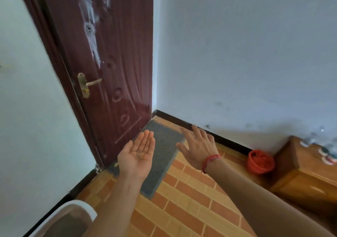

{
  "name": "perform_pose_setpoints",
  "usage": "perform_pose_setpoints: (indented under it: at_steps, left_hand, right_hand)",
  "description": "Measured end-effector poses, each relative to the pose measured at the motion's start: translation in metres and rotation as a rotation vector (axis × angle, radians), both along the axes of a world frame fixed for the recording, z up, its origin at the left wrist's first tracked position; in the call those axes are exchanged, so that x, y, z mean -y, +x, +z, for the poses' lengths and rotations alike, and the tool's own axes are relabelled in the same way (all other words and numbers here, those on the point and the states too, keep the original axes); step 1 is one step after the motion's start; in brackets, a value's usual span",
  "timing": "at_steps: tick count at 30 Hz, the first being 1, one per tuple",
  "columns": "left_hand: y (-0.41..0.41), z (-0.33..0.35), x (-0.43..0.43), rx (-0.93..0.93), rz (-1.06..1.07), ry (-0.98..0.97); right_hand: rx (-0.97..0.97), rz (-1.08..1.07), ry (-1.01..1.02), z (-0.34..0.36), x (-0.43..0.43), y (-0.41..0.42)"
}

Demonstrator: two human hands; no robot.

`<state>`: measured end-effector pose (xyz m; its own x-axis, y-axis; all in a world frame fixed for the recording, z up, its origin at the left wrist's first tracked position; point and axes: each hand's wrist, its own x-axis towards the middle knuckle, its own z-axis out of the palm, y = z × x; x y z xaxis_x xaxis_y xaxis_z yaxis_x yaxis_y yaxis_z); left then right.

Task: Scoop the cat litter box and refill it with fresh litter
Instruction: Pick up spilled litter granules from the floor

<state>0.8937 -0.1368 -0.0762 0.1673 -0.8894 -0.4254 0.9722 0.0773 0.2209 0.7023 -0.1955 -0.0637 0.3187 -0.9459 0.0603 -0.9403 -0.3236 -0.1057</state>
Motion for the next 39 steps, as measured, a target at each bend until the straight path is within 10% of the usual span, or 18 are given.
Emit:
perform_pose_setpoints:
  at_steps: [17, 39]
  left_hand:
    - [-0.292, 0.004, 0.007, -0.010, -0.576, 0.020]
    - [-0.381, -0.029, 0.086, 0.030, -0.859, 0.038]
  right_hand:
    - [-0.028, -0.601, 0.027, -0.018, -0.109, -0.297]
    - [0.001, -0.843, 0.077, -0.050, -0.072, -0.363]
